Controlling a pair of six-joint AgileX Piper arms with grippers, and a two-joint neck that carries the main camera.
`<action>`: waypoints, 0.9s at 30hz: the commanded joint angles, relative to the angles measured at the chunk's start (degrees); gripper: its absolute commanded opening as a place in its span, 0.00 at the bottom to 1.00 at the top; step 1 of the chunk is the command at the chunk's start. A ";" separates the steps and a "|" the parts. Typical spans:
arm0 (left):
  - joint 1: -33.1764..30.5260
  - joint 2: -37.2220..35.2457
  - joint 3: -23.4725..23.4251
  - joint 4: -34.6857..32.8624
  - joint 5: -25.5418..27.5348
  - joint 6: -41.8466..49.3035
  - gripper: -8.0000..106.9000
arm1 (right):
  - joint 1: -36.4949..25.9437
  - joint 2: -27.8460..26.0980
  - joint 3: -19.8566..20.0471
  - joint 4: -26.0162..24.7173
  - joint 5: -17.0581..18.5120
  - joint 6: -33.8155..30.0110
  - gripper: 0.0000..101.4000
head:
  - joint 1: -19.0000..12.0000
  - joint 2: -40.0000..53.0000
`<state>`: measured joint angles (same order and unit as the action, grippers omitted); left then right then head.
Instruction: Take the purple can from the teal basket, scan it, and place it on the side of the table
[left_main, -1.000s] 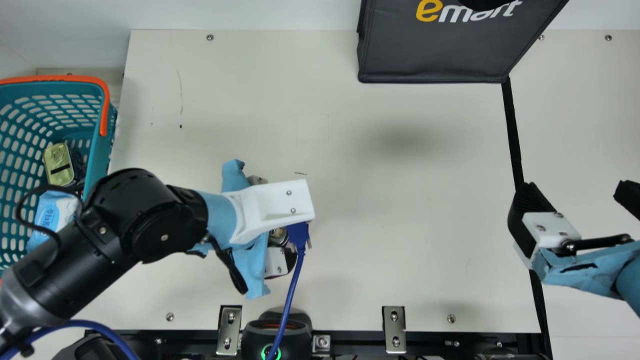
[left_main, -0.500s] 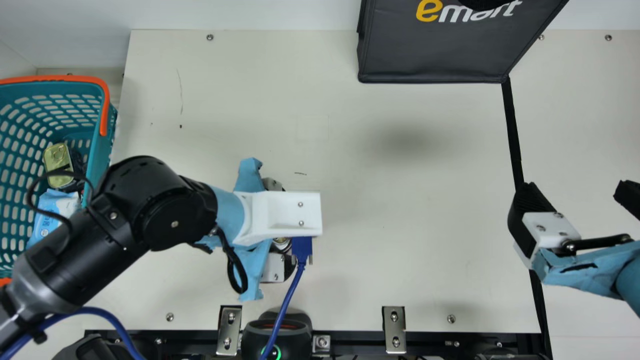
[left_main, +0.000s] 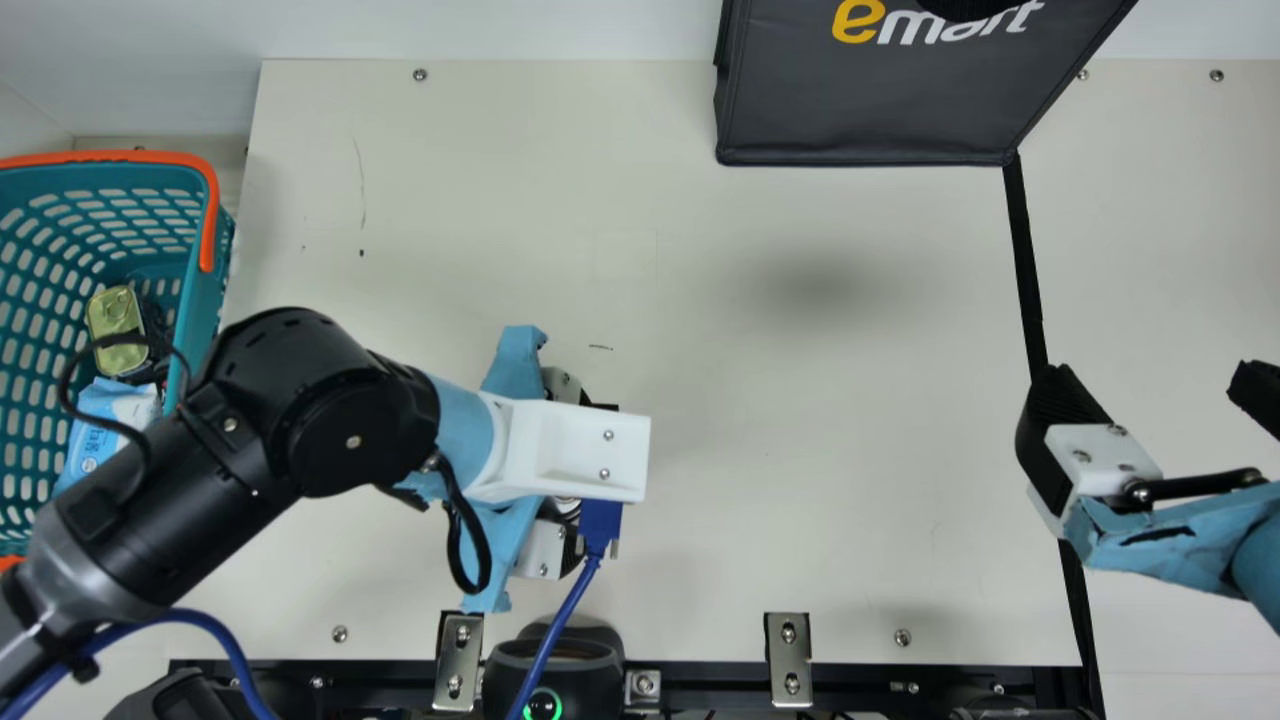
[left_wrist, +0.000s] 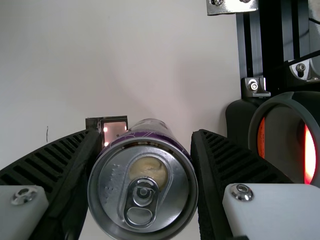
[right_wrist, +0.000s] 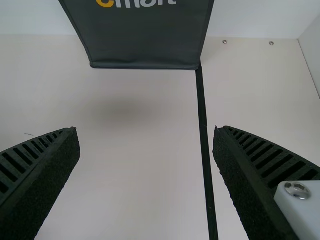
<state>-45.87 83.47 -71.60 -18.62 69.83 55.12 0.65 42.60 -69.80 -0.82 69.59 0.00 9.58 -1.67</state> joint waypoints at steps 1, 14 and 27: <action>0.36 0.28 -0.30 -0.07 0.07 0.23 0.00 | 0.00 0.00 0.00 0.00 0.00 0.00 0.94 | -1.66 0.09; 3.00 4.08 -2.13 -0.42 -1.92 1.17 0.00 | 0.00 0.00 0.00 0.00 0.00 0.00 0.94 | -1.66 0.09; 5.64 6.88 -2.89 -1.75 -2.66 1.67 0.00 | 0.00 0.00 0.00 0.00 0.00 0.00 0.94 | -1.66 0.09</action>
<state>-40.33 90.22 -74.45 -20.31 67.22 56.73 0.65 42.60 -69.80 -0.82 69.59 0.00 9.58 -1.67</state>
